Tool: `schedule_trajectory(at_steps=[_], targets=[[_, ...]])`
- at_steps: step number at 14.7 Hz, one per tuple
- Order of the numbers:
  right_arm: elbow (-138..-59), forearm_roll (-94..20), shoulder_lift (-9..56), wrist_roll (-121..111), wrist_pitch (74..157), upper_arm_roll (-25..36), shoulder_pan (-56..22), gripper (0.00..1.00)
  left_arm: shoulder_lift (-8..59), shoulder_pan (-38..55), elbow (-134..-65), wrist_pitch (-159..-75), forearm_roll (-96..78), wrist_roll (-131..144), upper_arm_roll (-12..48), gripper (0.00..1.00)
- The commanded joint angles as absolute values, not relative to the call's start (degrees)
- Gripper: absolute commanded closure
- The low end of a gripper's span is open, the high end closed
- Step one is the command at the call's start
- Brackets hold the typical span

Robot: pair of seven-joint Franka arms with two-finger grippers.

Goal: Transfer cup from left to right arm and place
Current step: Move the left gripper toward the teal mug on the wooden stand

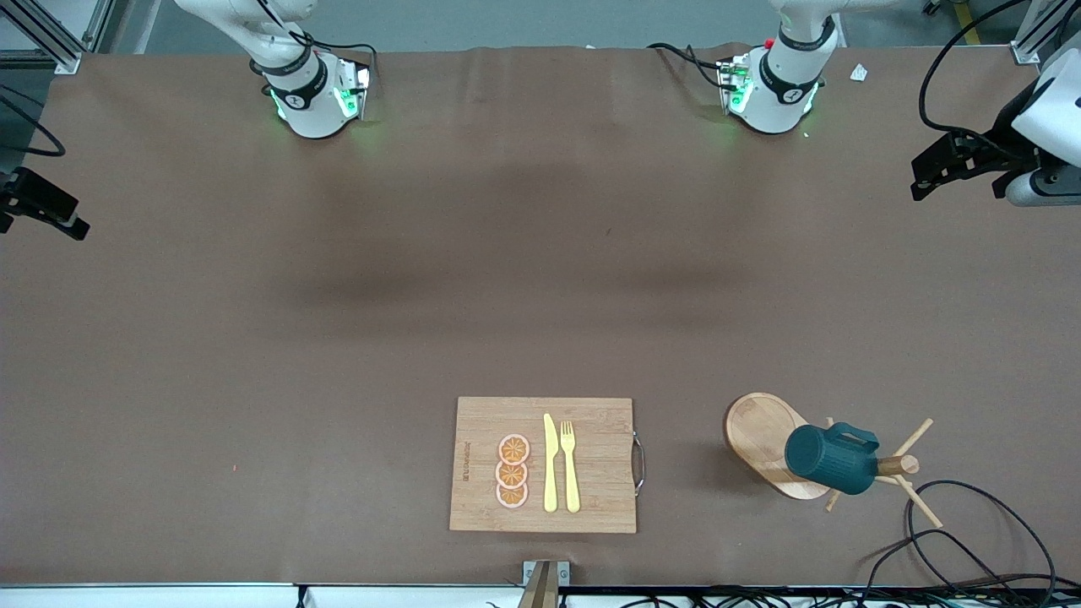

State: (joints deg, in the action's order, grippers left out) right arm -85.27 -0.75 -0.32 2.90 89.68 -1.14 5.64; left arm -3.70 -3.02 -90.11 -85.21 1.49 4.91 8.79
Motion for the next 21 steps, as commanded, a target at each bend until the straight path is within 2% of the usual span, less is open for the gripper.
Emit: schedule_trajectory(at_steps=[1,4,8,17,21], targets=[[-86.1,-1.1,-1.8,2.8,89.3,-1.8,7.6,0.0,-3.2,-3.0,-88.9,-84.8,2.5,5.6,9.1,0.0],[-86.2,-1.1,-1.8,2.7,88.1,-1.8,8.0,0.0,-1.3,-3.0,-87.3,-84.8,2.4,5.7,9.0,0.0],[-86.2,-1.2,-1.8,2.3,88.0,-1.8,8.8,0.0,8.5,-3.0,-78.7,-85.3,2.1,5.9,8.9,0.0],[-86.7,-3.9,-1.5,1.9,88.5,-1.5,9.3,0.0,19.0,-5.3,-78.7,-107.3,-7.8,21.3,7.9,0.0],[-86.8,-3.9,-1.5,1.9,88.2,-1.5,9.2,0.0,22.4,-4.2,-78.8,-113.0,-7.5,33.9,7.9,0.0]])
